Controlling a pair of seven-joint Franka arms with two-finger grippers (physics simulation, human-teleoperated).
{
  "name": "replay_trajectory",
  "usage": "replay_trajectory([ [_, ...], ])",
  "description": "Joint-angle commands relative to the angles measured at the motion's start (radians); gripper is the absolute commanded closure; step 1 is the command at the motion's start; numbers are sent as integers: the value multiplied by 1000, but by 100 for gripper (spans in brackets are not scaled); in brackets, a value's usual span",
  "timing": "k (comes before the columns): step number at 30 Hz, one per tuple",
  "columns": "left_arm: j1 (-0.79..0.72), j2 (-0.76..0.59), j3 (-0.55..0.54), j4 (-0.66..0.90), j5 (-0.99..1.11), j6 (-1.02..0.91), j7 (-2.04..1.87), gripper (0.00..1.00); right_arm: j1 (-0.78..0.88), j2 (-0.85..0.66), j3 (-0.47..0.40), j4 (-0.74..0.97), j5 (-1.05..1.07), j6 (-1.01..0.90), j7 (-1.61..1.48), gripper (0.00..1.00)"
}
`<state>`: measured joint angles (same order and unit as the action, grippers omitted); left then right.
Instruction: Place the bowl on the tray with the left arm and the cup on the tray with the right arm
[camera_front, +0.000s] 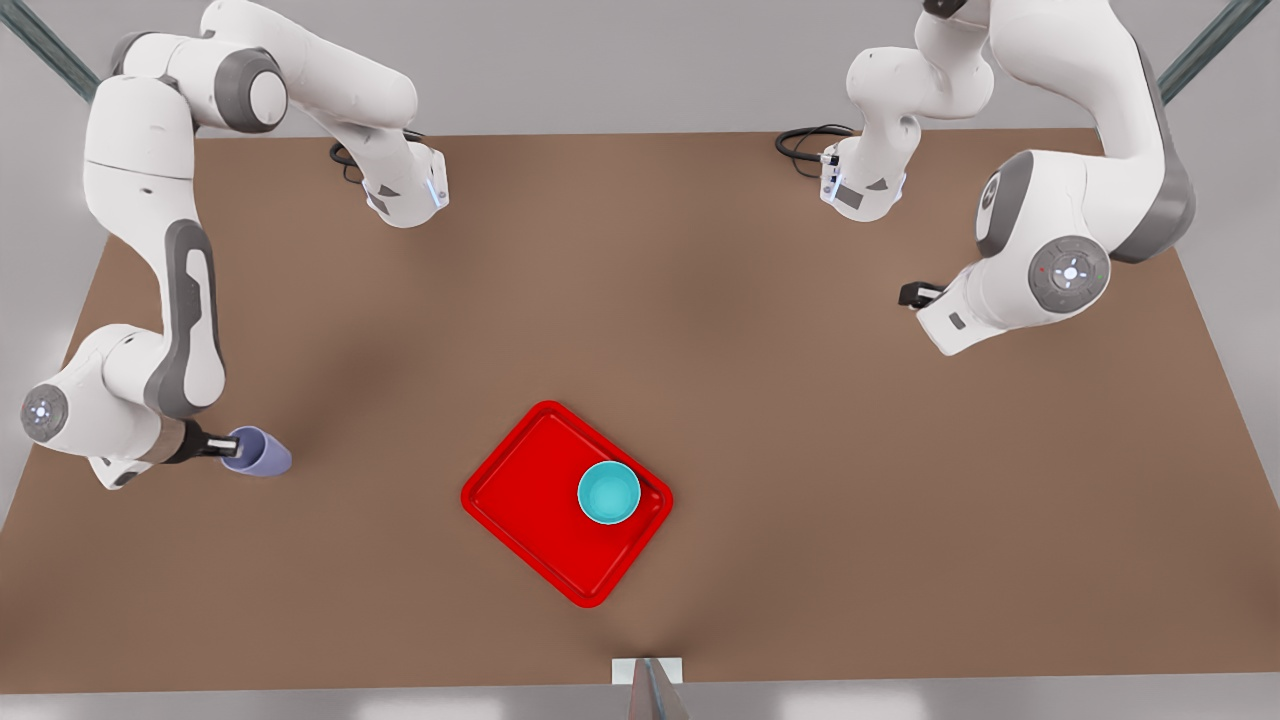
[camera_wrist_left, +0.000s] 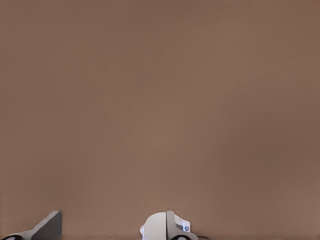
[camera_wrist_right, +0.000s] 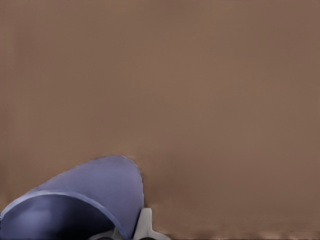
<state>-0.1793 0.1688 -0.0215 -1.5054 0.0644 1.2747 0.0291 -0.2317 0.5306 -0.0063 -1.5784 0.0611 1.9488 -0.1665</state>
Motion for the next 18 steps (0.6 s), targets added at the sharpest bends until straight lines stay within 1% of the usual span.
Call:
replay_trajectory([
  [1, 0, 0, 0, 1, 2, 0, 0, 0, 8, 0, 0, 6, -9, -8, 15, 79],
  [3, 0, 0, 8, 1, 3, 5, 0, 0, 95, -7, -1, 27, -9, -14, 99, 79],
  [4, 0, 1, 8, -1, 2, 8, 0, 0, 144, -8, -3, 52, -7, -51, 151, 79],
  [5, 0, 3, 8, 1, 2, 9, 0, 0, 212, -9, 2, 69, -6, -65, 283, 79],
  [8, 0, 5, 9, 1, 2, 9, 0, 0, 288, 43, 80, 190, -3, -122, 501, 79],
  [10, 0, 20, 8, 2, 2, 9, -15, 0, 342, 120, 81, 323, -1, -188, 596, 79],
  [12, 0, 84, 8, 86, -12, 0, -20, 0, 353, 134, 144, 331, 23, -172, 654, 79],
  [14, 0, 89, 8, 91, -14, 0, -21, 0, 405, 167, 154, 336, 26, -123, 686, 79],
  [15, 0, 89, 8, 91, -14, 0, -21, 0, 437, 192, 154, 376, 26, -123, 748, 79],
  [17, 0, 93, 8, 91, -12, 0, -21, 0, 448, 258, 158, 446, 25, -130, 782, 79],
  [18, 0, 95, 8, 91, -12, 0, -21, 0, 449, 264, 160, 452, 23, -137, 785, 79],
])
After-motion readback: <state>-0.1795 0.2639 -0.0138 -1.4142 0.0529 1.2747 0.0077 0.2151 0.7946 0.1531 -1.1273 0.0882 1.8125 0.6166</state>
